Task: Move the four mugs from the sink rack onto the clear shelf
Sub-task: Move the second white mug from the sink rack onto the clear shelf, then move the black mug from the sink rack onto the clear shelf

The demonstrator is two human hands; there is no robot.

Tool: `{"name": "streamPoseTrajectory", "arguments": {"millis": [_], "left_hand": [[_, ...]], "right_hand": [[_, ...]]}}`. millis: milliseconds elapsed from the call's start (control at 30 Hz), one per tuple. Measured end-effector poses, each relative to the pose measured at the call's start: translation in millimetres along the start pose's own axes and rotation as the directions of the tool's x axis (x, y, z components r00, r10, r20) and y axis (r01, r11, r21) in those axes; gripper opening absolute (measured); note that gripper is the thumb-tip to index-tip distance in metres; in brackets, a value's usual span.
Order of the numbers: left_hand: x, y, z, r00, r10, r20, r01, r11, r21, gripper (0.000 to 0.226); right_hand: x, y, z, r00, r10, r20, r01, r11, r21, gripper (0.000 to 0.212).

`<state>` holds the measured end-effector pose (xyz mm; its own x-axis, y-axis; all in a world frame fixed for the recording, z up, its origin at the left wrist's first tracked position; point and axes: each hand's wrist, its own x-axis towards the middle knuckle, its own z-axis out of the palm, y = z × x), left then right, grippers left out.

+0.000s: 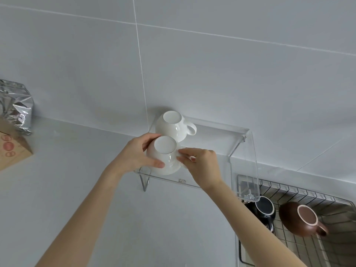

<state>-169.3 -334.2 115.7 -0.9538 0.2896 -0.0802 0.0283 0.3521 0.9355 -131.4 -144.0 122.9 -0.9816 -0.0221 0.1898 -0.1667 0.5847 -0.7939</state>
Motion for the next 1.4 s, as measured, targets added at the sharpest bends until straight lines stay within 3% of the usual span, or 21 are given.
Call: {"name": "streamPoseTrajectory", "arguments": {"millis": [600, 733, 833, 967, 1067, 1233, 1400], "left_hand": [[-2, -1, -3, 0.999, -0.021, 0.039, 0.021, 1.000, -0.013, 0.084], [-8, 5, -2, 0.997, -0.073, 0.024, 0.073, 0.997, 0.013, 0.083], [-16, 19, 7, 0.993, -0.091, -0.069, 0.100, 0.986, 0.135, 0.099], [-25, 53, 45, 0.977, 0.082, -0.197, 0.020, 0.884, 0.468, 0.088], [-27, 73, 94, 0.947, 0.270, -0.174, -0.138, 0.830, 0.541, 0.074], [-25, 99, 194, 0.920, 0.392, 0.005, -0.344, 0.801, 0.489, 0.050], [-20, 98, 285, 0.941, 0.324, 0.096, -0.337, 0.890, 0.307, 0.040]], "right_hand": [[-3, 8, 6, 0.989, -0.145, -0.036, 0.140, 0.982, -0.128, 0.014], [-4, 9, -5, 0.977, -0.171, 0.128, 0.187, 0.975, -0.121, 0.027], [-6, 17, -32, 0.959, -0.161, 0.235, 0.185, 0.979, -0.083, 0.038], [-16, 35, -78, 0.977, -0.110, 0.182, 0.107, 0.994, 0.030, 0.044], [-29, 55, -111, 0.992, -0.043, 0.118, 0.034, 0.996, 0.080, 0.038], [-58, 96, -179, 0.998, 0.043, 0.045, -0.043, 0.999, -0.007, 0.028], [-89, 151, -231, 0.987, 0.162, 0.023, -0.161, 0.986, -0.041, 0.023]]}}
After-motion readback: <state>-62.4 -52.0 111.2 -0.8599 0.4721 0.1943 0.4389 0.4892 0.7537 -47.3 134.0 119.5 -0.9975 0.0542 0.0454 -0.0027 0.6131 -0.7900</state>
